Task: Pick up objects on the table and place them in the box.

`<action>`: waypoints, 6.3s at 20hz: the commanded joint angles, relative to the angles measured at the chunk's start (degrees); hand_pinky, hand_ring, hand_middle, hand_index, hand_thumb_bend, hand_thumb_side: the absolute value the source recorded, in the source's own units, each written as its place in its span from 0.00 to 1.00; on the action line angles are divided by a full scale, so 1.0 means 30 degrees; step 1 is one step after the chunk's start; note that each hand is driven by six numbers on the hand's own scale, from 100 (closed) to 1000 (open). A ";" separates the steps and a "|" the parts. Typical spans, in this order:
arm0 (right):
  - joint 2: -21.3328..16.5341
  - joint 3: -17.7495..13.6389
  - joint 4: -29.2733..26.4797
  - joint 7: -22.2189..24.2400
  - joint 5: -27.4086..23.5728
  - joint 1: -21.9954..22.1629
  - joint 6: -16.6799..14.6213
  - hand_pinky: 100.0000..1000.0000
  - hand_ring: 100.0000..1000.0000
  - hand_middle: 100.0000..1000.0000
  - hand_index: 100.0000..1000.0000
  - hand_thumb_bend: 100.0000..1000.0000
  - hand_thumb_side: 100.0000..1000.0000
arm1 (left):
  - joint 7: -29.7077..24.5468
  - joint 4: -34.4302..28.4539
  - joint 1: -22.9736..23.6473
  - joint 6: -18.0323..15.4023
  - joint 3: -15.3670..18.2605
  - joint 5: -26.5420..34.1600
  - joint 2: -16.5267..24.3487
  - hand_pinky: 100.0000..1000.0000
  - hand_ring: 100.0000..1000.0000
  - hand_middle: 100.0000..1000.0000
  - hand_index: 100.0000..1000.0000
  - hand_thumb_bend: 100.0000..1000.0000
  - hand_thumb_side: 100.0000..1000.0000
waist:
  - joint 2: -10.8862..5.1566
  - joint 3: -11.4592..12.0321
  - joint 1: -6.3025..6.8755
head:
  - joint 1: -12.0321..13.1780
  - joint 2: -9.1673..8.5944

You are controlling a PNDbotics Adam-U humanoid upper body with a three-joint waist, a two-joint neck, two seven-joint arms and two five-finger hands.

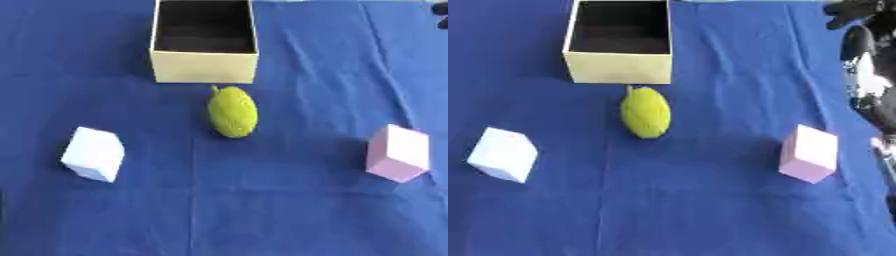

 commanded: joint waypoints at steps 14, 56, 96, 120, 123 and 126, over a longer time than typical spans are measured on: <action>-0.4197 -0.0586 -0.0290 0.0706 0.2515 0.2362 -0.1183 0.89 0.76 0.57 0.86 0.00 0.39 | 0.0591 -0.0361 0.0115 0.0147 0.0211 -0.0379 0.0981 0.80 0.65 0.60 0.78 0.00 0.56 | -0.0373 -0.0590 -0.0182 | 0.0209 0.0206; -1.2717 0.2818 -0.0290 0.2257 0.6532 0.5554 0.4918 1.00 0.91 0.79 0.95 0.00 0.14 | 0.0631 -0.0361 0.1514 0.0499 0.0108 -0.1314 0.2745 0.81 0.67 0.61 0.77 0.00 0.55 | -0.0501 -0.0916 -0.0557 | -0.0140 0.0228; -1.2384 0.4166 -0.0290 0.3263 0.7233 0.5186 0.6847 1.00 0.95 0.84 1.00 0.00 0.64 | 0.0344 -0.0361 0.1784 0.0736 0.0136 -0.1020 0.2416 0.82 0.66 0.60 0.77 0.00 0.55 | -0.0097 -0.0777 -0.0409 | -0.0237 -0.0035; -1.1686 0.4282 -0.0290 0.4270 0.7152 0.4825 0.7736 1.00 0.96 0.84 0.99 0.00 0.11 | 0.0119 -0.0361 0.1890 0.0874 0.0076 -0.0803 0.2198 0.82 0.67 0.60 0.77 0.00 0.55 | -0.0036 -0.0689 -0.0367 | -0.0373 -0.0138; -1.1661 0.4289 -0.0290 0.4400 0.7187 0.4942 0.7655 1.00 0.96 0.85 1.00 0.00 0.13 | 0.0097 -0.0361 0.1907 0.0878 0.0078 -0.0792 0.2217 0.82 0.67 0.60 0.77 0.00 0.55 | -0.0029 -0.0685 -0.0348 | -0.0360 -0.0113; -1.1671 0.4286 -0.0290 0.4526 0.7361 0.5058 0.7551 1.00 0.96 0.85 0.99 0.00 0.22 | 0.0077 -0.0361 0.1913 0.0893 0.0063 -0.0783 0.2223 0.82 0.67 0.60 0.77 0.00 0.55 | -0.0035 -0.0702 -0.0344 | -0.0372 -0.0120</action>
